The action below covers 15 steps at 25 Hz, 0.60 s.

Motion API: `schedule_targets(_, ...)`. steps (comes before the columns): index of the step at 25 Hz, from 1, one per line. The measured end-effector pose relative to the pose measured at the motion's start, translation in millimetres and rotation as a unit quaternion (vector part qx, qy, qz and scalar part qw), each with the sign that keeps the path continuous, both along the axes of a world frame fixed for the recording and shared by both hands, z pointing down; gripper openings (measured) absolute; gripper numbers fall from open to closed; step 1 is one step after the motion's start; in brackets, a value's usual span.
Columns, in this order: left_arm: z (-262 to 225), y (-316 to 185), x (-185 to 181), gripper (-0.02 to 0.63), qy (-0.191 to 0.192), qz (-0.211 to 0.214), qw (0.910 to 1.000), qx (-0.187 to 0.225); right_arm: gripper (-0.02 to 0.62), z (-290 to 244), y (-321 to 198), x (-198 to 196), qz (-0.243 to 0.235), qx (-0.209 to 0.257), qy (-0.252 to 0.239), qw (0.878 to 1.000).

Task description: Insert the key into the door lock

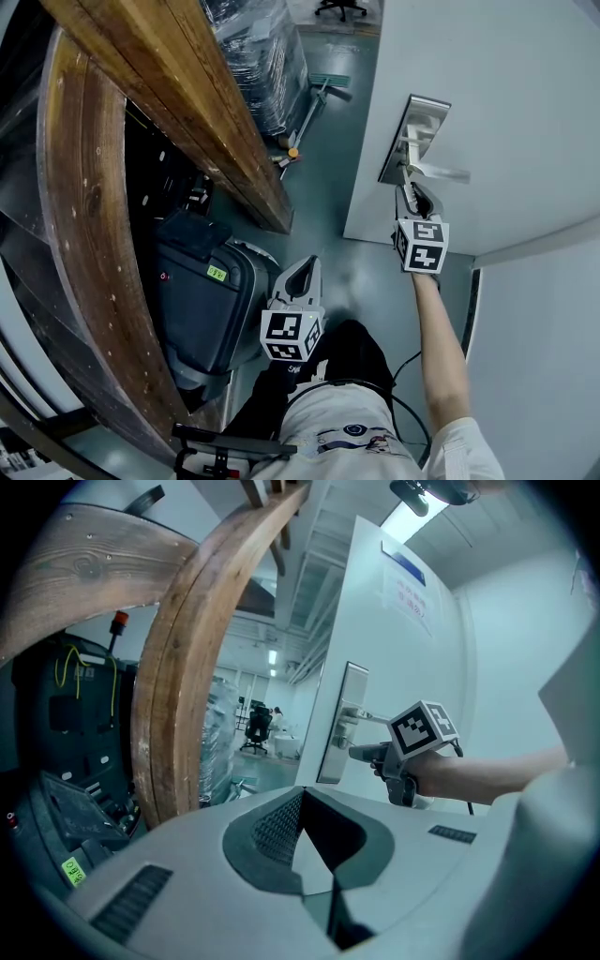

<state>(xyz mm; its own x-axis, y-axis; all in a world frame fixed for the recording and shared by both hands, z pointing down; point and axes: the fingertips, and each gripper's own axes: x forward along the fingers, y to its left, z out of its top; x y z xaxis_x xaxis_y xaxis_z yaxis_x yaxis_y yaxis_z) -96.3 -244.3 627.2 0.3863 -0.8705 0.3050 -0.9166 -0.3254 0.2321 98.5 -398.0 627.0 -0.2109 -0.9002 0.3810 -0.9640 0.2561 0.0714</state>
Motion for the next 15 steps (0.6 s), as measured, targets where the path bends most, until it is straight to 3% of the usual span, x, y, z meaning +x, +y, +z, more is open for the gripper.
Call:
schedule_targets(6, -0.1, -1.2, -1.2, 0.002, -0.003, -0.002, 1.0000, 0.000, 0.118, -0.3, -5.7, 1.4, 0.009, -0.012, 0.004, 1.000)
schedule_targets(12, -1.5, -1.7, -0.7, 0.002, 0.000, -0.003, 1.0000, -0.003, 0.118, -5.5, -16.8, -4.8, 0.100, -0.013, -0.011, 0.995)
schedule_targets(15, -0.9, -2.0, -5.2, 0.002, -0.003, -0.008, 1.0000, -0.004, 0.118, -6.1, -30.0, -4.5, 0.124, -0.004, -0.023, 0.992)
